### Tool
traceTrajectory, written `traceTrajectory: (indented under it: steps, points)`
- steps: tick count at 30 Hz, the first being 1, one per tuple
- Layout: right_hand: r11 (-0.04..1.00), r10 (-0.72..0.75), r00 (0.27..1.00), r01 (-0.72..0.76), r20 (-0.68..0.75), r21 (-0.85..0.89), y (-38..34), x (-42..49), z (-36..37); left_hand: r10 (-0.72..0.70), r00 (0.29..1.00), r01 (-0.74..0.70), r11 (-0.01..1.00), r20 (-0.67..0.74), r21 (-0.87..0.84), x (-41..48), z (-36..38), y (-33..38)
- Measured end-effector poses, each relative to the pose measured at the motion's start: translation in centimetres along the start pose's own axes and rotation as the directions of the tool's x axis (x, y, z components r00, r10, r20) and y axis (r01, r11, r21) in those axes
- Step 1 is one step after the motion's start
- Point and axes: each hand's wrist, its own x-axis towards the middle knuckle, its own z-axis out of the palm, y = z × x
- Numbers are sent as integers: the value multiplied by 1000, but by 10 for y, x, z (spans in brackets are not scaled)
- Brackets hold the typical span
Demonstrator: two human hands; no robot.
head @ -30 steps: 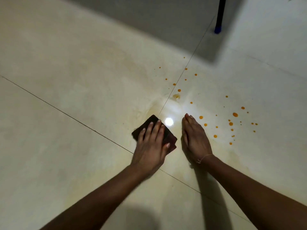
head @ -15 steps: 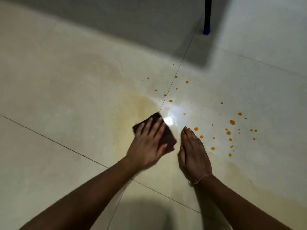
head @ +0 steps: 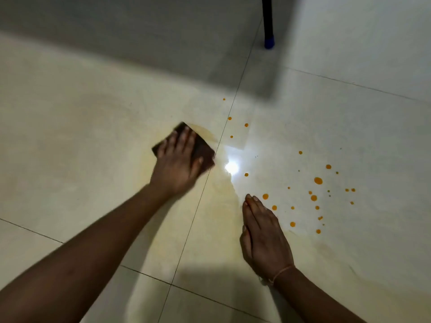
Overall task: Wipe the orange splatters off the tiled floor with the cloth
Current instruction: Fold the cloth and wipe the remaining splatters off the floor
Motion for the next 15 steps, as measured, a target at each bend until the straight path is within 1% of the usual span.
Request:
traceTrajectory:
  steps: [1, 2, 3, 4, 5, 6, 7, 8, 9, 11, 12, 13, 14, 15]
  points:
    - [1000, -1, 1000, 1, -3, 5, 0, 0, 0, -133, 990, 133, 991, -40, -14, 30, -3, -2]
    - [1000, -4, 1000, 4, -1, 3, 1, 0, -1, -225, 973, 224, 974, -48, -37, 54, -6, 9]
    - [1000, -6, 1000, 6, 0, -4, 1, 1, 0, -242, 969, 240, 970, -41, -46, 66, -5, 32]
    - [1000, -11, 1000, 10, -3, -6, 1, 2, 0, -180, 983, 180, 983, -14, -44, 64, -1, 59]
    - [1000, -17, 1000, 17, -10, 0, 1, 3, 1, -49, 999, 50, 998, 14, -39, 50, 4, 82]
    - [1000, -21, 1000, 21, -21, 7, 1, 4, -1, 110, 992, -108, 994, 57, -26, 29, 9, 94]
    - [1000, -28, 999, 28, -31, 6, 1, 4, -2, 226, 971, -225, 974, 77, -18, 8, 11, 87]
    - [999, -36, 999, 36, -32, -2, 1, 5, -4, 257, 963, -257, 966, 76, -12, 4, 7, 67]
    - [999, -42, 999, 42, -25, -13, 2, 5, -3, 221, 975, -221, 975, 34, -14, 14, 3, 44]
    - [998, -49, 999, 49, -7, -26, 2, 3, -1, -8, 1000, 8, 1000, -9, -12, 61, -6, 11]
    - [998, -53, 999, 53, -6, -23, 3, 3, 0, -109, 994, 108, 994, -17, -25, 91, -11, 10]
    - [999, -53, 999, 53, -7, -14, 5, 4, 1, -168, 986, 167, 985, -17, -47, 118, -12, 20]
    - [999, -49, 999, 49, -2, -9, 5, 3, 2, -170, 985, 169, 984, -6, -55, 136, -9, 41]
    - [999, -50, 999, 50, 6, -9, 5, 2, 2, -139, 990, 139, 988, 9, -62, 145, -6, 65]
